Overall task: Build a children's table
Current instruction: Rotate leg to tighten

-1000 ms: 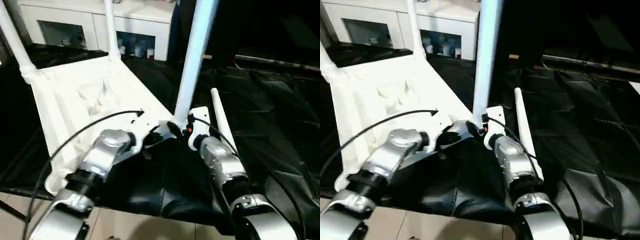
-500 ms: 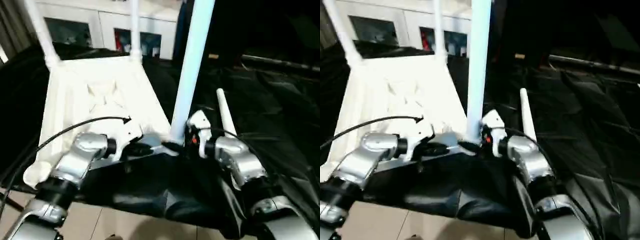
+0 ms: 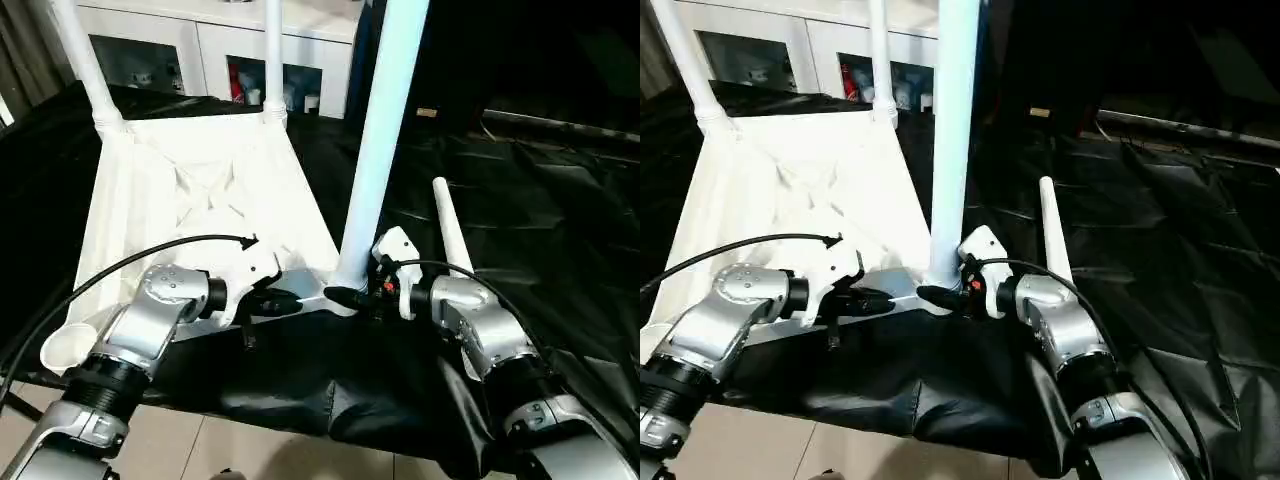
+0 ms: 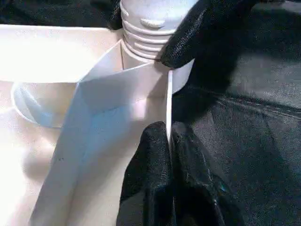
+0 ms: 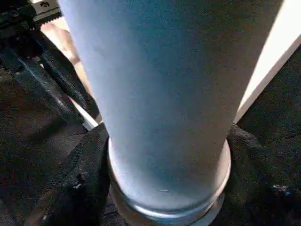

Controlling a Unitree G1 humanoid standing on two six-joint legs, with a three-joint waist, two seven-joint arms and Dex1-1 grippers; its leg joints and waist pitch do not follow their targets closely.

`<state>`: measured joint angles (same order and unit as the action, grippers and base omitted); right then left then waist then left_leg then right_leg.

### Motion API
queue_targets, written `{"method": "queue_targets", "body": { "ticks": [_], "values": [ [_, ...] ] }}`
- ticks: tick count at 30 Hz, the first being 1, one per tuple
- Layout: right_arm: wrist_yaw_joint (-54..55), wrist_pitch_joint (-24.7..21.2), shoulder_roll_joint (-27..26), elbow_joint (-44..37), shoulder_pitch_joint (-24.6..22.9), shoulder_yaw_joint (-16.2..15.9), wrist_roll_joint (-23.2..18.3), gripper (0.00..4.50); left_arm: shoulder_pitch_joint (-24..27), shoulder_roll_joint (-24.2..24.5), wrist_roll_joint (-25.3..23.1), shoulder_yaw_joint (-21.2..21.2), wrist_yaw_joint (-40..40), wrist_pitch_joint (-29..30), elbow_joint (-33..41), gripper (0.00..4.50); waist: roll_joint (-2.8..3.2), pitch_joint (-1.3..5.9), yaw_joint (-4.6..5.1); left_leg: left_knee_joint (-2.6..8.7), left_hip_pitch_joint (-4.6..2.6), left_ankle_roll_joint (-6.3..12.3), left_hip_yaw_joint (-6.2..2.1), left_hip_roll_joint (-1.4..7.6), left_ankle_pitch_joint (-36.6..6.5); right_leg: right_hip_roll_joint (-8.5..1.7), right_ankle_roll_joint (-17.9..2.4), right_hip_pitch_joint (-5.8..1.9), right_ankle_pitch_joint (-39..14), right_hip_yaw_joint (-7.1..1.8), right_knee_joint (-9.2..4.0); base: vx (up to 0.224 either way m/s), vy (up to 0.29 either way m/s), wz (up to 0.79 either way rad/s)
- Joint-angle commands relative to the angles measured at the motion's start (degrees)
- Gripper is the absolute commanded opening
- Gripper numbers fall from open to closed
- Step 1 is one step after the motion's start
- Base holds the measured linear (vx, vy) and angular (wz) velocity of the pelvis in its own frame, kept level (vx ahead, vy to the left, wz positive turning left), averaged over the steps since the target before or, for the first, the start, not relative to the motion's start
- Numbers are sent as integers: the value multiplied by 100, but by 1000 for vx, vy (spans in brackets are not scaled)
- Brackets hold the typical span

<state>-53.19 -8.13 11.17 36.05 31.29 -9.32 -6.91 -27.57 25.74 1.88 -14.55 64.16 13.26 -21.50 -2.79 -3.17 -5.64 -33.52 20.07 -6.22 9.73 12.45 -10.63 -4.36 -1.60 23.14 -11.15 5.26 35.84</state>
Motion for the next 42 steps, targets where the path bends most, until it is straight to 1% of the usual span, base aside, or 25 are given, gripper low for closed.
{"method": "queue_targets", "body": {
  "ticks": [1,4,6,8,9,10,12,15,16,17,18,19,22,23,24,27,29,31,34,35,36,37,39,40,42],
  "values": [
    [17,-91,-107,-88,-101,80,-142,280,33,-123,130,-54,52,4,92,0,58,370,12,396,-6,148,15,106,-874,-389,-1107,-331,-802,-346,-400,0,0,0],
    [1047,-53,-438,316,-65,461,-153,279,-99,-409,2,-6,-452,38,-146,0,50,358,33,415,-4,68,9,108,-925,-392,-1104,-323,-899,-349,-408,0,0,0],
    [2104,-43,-714,758,22,765,-115,279,-337,-746,-284,0,-1212,35,-551,0,43,337,62,422,-26,-32,10,93,-1170,-411,-943,-298,-1544,-349,-494,0,0,0],
    [2331,-33,-773,837,39,825,-110,279,-392,-828,-335,3,-1376,73,-636,0,39,322,56,424,-52,-93,-3,85,-1325,-419,-792,-287,-2042,-344,-549,0,0,0],
    [2686,-37,-855,953,81,933,-123,279,-457,-935,-376,15,-1569,129,-737,0,55,327,48,423,-34,-88,-3,86,-1290,-430,-721,-283,-2097,-352,-555,0,0,0],
    [3285,-18,-1011,1151,178,1127,-173,279,-592,-1158,-450,20,-1932,291,-916,0,58,318,52,425,-65,-101,-5,85,-1358,-418,-690,-251,-2206,-343,-578,0,0,0],
    [3738,7,-1171,1319,294,1259,-223,279,-752,-1412,-532,6,-2310,463,-1104,0,81,335,45,416,-86,-136,-10,83,-1423,-427,-648,-241,-2279,-340,-588,0,0,0],
    [4158,154,-1388,1449,440,1358,-165,279,-966,-1730,-620,2,-2706,494,-1355,0,74,347,59,415,-74,-114,3,77,-1420,-389,-683,-229,-1890,-345,-564,0,0,0],
    [4158,154,-1388,1449,440,1358,-165,279,-966,-1730,-620,2,-2706,494,-1355,0,74,347,59,415,-74,-114,3,77,-1420,-389,-683,-229,-1890,-345,-564,0,0,0],
    [4297,255,-1456,1478,493,1376,-128,279,-1034,-1811,-662,-6,-2802,475,-1443,0,101,358,42,415,-47,-75,0,73,-1298,-385,-742,-251,-1574,-347,-526,0,0,0],
    [4392,357,-1507,1545,562,1375,-89,279,-1103,-1880,-710,-9,-2871,386,-1551,0,87,365,43,411,-33,-61,3,72,-1249,-382,-767,-266,-1429,-346,-513,0,0,0],
    [4466,446,-1525,1608,614,1340,-14,279,-1146,-1918,-737,-1,-2913,349,-1635,0,115,372,44,408,-36,-57,3,67,-1225,-378,-791,-264,-1368,-347,-504,0,0,0],
    [4337,654,-1521,1604,637,1224,85,279,-1182,-1897,-783,-9,-2883,271,-1731,0,106,384,38,400,4,0,3,64,-1078,-383,-829,-310,-1105,-342,-471,0,0,0],
    [4196,716,-1522,1523,605,1216,57,313,-1178,-1841,-807,-27,-2843,214,-1753,0,117,389,31,398,7,18,1,63,-1060,-385,-837,-315,-1051,-340,-469,0,0,0],
    [4001,769,-1517,1433,569,1216,-1,334,-1173,-1799,-819,-45,-2795,141,-1766,0,91,387,39,395,11,51,7,64,-1028,-378,-866,-316,-959,-342,-461,0,0,0],
    [3753,854,-1420,1079,442,1168,-29,358,-1212,-1737,-743,22,-2676,-2,-1831,0,115,370,24,399,22,122,11,60,-1065,-383,-868,-327,-1033,-342,-479,0,0,0],
    [3764,823,-1309,736,334,1135,8,382,-1262,-1704,-712,26,-2516,-261,-1912,0,123,373,56,408,42,125,-4,51,-1095,-386,-800,-346,-1239,-336,-498,0,0,0],
    [3764,817,-1209,406,214,1098,31,390,-1294,-1683,-706,20,-2420,-479,-1992,0,132,369,50,404,26,121,-1,53,-1038,-381,-764,-329,-1286,-338,-518,0,0,0],
    [3719,589,-1122,-171,-11,1171,-131,390,-1339,-1705,-650,99,-2470,-743,-2082,0,119,355,38,407,17,168,8,48,-1053,-370,-709,-334,-1304,-346,-533,0,0,0],
    [3583,409,-1000,-701,-268,1147,-189,390,-1358,-1746,-534,207,-2510,-893,-2077,0,126,358,33,405,24,186,7,45,-1004,-369,-697,-346,-1292,-347,-533,0,0,0],
    [3527,283,-946,-909,-385,1140,-215,393,-1355,-1760,-473,244,-2482,-929,-2033,28,107,370,14,394,-8,218,19,57,-955,-370,-707,-318,-1204,-355,-527,0,0,0],
    [3393,42,-871,-1205,-556,1133,-258,394,-1370,-1783,-383,327,-2493,-959,-1959,45,119,366,6,399,-5,239,17,58,-913,-364,-732,-328,-1129,-356,-518,0,0,0],
    [3321,-74,-809,-1328,-637,1090,-224,394,-1383,-1768,-355,371,-2515,-922,-1884,60,122,392,-21,395,31,267,6,68,-724,-381,-828,-362,-835,-353,-476,0,0,0],
    [3307,-262,-694,-1465,-745,976,-82,394,-1393,-1675,-365,430,-2585,-851,-1713,64,122,385,-7,400,31,219,-1,89,-688,-362,-947,-358,-598,-339,-443,0,0,0],
    [3314,-311,-673,-1487,-760,958,-59,394,-1396,-1648,-367,450,-2608,-815,-1667,80,102,393,24,394,49,229,6,68,-674,-365,-1001,-372,-455,-336,-425,0,0,0]
  ]
}}
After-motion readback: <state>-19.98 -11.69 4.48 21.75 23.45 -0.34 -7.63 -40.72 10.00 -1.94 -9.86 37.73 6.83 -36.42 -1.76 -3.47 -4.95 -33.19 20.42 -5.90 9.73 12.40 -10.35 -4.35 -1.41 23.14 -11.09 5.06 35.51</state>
